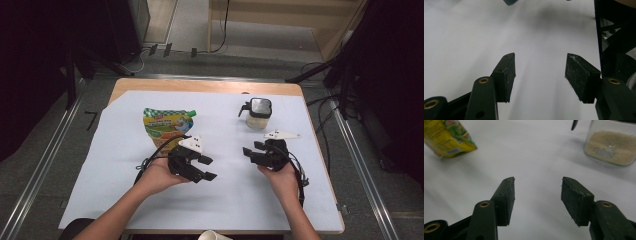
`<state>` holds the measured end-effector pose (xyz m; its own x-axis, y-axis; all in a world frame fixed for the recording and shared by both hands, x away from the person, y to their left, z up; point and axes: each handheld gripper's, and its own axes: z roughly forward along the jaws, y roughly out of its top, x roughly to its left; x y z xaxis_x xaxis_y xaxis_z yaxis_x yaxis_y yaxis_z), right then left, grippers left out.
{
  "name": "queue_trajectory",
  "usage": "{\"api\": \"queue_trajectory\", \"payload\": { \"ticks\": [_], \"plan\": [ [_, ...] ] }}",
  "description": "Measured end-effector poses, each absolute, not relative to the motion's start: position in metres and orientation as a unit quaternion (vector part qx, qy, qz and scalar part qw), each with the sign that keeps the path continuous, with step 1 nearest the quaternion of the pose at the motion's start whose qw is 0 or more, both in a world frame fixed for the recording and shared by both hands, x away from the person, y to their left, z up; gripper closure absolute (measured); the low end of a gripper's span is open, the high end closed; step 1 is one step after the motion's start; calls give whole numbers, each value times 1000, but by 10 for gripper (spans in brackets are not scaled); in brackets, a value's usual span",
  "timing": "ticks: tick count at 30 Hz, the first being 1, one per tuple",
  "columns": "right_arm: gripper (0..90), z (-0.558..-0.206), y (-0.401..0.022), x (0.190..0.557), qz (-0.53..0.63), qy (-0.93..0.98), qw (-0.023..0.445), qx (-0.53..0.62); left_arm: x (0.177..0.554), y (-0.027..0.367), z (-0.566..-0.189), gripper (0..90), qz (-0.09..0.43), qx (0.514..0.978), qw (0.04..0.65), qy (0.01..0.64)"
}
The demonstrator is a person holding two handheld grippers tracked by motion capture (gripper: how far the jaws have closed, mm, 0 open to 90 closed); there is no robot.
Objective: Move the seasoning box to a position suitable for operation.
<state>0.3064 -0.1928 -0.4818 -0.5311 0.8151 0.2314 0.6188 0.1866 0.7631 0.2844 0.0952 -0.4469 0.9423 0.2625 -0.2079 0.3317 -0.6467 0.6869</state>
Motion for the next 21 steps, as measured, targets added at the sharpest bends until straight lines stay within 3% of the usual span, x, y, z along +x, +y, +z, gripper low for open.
{"api": "queue_trajectory", "payload": {
  "ticks": [16,21],
  "plan": [
    [339,-488,-203,355,390,718,187,545,280,96,-445,417,-45,904,397,151],
    [206,-492,-202,372,384,691,208,576,279,95,-447,418,-38,908,388,152]
  ]
}}
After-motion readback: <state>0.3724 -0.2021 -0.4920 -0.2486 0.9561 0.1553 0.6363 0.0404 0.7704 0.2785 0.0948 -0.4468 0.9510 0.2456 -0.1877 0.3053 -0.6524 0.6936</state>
